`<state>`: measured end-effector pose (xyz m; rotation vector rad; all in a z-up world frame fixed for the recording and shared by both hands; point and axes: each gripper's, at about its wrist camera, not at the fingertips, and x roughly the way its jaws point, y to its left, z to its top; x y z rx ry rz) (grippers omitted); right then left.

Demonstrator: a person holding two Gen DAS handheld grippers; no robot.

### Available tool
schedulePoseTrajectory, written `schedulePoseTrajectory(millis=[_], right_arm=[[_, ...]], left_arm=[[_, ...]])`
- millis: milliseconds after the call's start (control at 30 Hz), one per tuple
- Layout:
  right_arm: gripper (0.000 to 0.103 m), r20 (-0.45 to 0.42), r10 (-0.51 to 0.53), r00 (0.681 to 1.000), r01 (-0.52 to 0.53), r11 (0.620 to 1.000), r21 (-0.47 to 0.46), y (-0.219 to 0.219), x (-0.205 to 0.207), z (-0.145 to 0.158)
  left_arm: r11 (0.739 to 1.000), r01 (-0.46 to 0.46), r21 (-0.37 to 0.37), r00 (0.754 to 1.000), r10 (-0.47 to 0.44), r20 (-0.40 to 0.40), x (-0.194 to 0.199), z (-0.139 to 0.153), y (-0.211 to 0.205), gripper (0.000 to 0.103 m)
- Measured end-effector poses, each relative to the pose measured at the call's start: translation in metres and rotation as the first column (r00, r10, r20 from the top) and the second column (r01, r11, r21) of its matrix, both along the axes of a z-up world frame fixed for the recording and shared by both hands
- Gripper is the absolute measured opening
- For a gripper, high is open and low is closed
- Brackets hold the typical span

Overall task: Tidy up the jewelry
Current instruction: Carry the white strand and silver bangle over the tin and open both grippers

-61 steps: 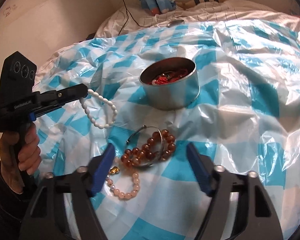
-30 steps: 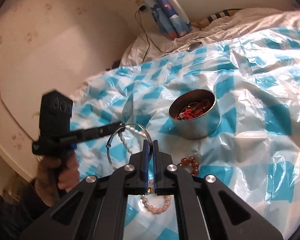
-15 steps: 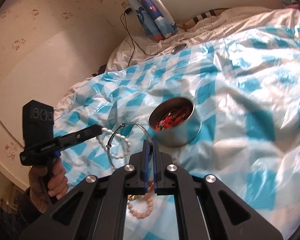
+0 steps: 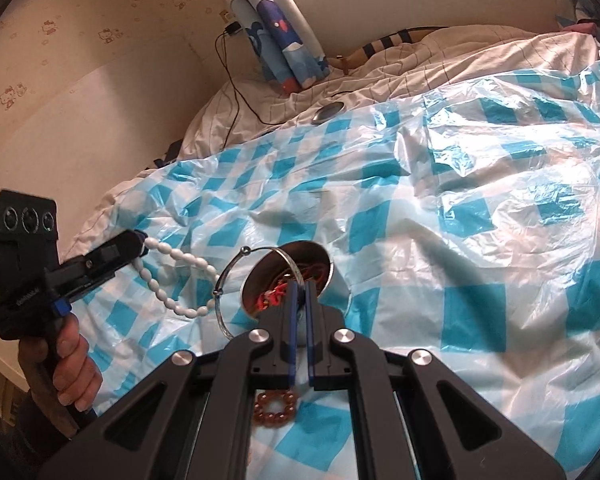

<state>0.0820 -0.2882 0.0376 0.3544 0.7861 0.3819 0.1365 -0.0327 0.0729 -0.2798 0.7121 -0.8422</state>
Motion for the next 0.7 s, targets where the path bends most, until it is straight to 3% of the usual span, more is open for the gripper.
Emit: schedulePoseTrajectory(millis=[133, 333, 433, 567, 700], right_arm=[[0.004, -0.007, -0.016, 1.0, 0.016, 1.0, -0.008, -0.004, 0.007, -0.003], [0.004, -0.022, -0.019, 1.0, 0.019, 0.999, -0.031, -0.002, 0.015, -0.009], [0.004, -0.022, -0.011, 1.0, 0.01, 0.999, -0.045, 0.004, 0.02, -0.01], [0.004, -0.02, 0.005, 1.0, -0.006, 0.995, -0.096, 0.02, 0.032, -0.01], [0.004, -0.03, 0.014, 0.999, -0.018, 0.986, -0.164, 0.04, 0.05, -0.016]], left_arm=[[1.0, 0.008, 0.013, 1.0, -0.007, -0.025, 0.021, -0.012, -0.013, 0.007], [0.981, -0.026, 0.194, 0.994, 0.046, -0.098, 0.045, -0.051, -0.026, 0.007], [0.971, -0.055, 0.232, 0.992, 0.079, -0.096, 0.046, -0.054, -0.019, 0.01], [0.959, -0.12, 0.257, 0.989, 0.137, -0.049, 0.039, -0.038, -0.001, 0.022], [0.958, -0.168, 0.234, 0.983, 0.18, -0.031, 0.027, -0.027, 0.023, 0.038]])
